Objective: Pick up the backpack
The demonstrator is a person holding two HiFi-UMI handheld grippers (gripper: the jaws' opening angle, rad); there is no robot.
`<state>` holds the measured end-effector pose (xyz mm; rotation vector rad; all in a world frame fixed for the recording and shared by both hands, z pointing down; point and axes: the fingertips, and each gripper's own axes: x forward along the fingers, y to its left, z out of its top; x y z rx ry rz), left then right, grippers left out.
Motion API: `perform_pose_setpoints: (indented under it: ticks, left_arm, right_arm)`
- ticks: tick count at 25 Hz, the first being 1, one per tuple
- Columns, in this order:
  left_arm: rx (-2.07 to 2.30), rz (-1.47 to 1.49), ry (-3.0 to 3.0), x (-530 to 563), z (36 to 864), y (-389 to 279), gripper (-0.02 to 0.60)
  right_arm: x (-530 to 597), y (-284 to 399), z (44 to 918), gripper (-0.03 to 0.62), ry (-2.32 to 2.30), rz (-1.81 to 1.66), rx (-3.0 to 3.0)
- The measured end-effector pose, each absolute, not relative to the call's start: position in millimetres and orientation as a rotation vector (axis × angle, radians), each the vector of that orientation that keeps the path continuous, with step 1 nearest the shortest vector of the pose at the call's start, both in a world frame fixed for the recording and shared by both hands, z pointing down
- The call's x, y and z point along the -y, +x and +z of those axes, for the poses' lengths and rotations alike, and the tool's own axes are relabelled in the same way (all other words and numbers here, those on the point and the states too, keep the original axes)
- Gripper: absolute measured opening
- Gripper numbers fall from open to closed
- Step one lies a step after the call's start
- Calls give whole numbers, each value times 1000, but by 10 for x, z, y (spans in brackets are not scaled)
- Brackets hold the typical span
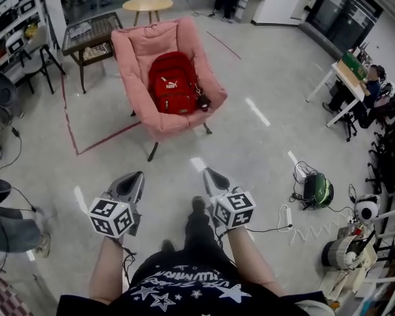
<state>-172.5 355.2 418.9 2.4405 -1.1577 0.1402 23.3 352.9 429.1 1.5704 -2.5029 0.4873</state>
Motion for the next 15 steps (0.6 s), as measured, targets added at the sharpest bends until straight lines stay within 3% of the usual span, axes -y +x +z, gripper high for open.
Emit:
perform_pose_setpoints:
  ticks: [15]
  left_arm:
    - [1165,148,2407,-1853,4275,-805,8]
  right_arm:
    - [-1718,1265,4489,0,1562,604,2512]
